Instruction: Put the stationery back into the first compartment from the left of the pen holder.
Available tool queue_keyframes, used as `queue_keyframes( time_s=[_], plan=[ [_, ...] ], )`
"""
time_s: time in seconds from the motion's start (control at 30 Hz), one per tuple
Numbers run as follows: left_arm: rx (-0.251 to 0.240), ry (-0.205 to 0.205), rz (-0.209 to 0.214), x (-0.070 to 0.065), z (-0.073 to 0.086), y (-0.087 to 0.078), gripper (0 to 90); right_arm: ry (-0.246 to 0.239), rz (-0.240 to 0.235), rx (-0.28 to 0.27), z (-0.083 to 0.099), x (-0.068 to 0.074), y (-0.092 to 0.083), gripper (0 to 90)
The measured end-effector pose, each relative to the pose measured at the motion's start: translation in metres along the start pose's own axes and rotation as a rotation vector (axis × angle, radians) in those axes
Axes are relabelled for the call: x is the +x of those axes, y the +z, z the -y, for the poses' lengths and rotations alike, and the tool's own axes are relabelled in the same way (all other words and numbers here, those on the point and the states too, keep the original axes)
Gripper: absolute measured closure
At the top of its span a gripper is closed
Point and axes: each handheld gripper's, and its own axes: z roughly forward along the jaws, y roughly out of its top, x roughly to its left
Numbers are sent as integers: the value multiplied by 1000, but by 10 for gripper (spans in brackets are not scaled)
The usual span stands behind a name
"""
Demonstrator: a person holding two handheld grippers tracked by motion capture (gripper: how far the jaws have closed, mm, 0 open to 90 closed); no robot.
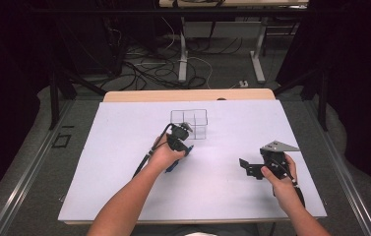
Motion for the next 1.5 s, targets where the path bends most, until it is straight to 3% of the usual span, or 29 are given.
queue_keyframes(
  time_s=[0.17, 0.3, 1.03, 1.27, 1.5],
  plan=[
    [-24, -3, -13, 3, 1, -6, 796, 7, 4, -4, 0, 0, 0, 70],
    [-46, -13, 9, 3, 2, -13, 796, 7, 7, -3, 0, -1, 0, 70],
    [-346, -44, 62, 3, 8, -51, 796, 4, 7, -5, 0, -1, -1, 71],
    [-418, -53, 84, 6, 9, -61, 796, 4, 7, 0, 0, -1, 0, 71],
    [-507, -65, 72, 9, 10, -72, 796, 2, 14, -1, 1, -1, 0, 71]
  ],
)
